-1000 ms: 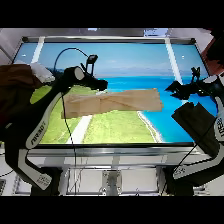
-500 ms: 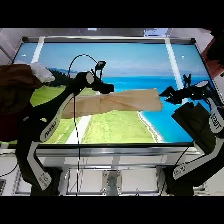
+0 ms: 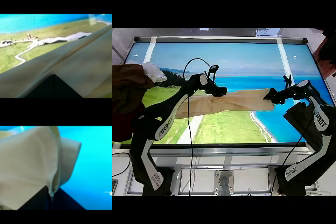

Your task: Fold the shirts.

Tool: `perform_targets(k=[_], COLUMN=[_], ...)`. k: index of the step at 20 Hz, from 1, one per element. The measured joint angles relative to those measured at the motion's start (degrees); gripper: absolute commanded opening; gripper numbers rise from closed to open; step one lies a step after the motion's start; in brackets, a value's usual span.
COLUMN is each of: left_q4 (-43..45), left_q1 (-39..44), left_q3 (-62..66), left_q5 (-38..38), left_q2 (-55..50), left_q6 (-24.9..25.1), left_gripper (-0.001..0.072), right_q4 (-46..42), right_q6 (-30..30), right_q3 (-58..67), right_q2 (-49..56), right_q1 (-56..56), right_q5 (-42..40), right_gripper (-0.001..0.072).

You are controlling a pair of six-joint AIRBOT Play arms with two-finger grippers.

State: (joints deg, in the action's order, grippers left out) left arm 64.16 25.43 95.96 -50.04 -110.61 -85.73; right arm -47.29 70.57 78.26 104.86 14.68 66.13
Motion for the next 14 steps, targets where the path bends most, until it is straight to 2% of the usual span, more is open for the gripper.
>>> perform_targets(k=[6,10,14], left_q4=[-0.09,-0.39,-3.06], left_q1=[0.00,0.74,2.69], left_q3=[0.02,0.00,0.37], left_q5=[-3.63,-9.42,-11.13], left_q2=[-0.72,-1.86,-2.21], left_q6=[-1.31,-2.19,-1.84], left_gripper=[0.0010,0.0011,0.0011], right_q4=[7.93,10.21,11.45], right_q6=[-6.99,-8.41,-8.85], right_q3=[1.25,3.45,4.68], right_q2=[-2.99,-7.61,-13.62], right_q1=[-0.07,-0.24,-1.46], right_q5=[6.32,10.25,13.00], right_gripper=[0.0030,0.0030,0.0030])
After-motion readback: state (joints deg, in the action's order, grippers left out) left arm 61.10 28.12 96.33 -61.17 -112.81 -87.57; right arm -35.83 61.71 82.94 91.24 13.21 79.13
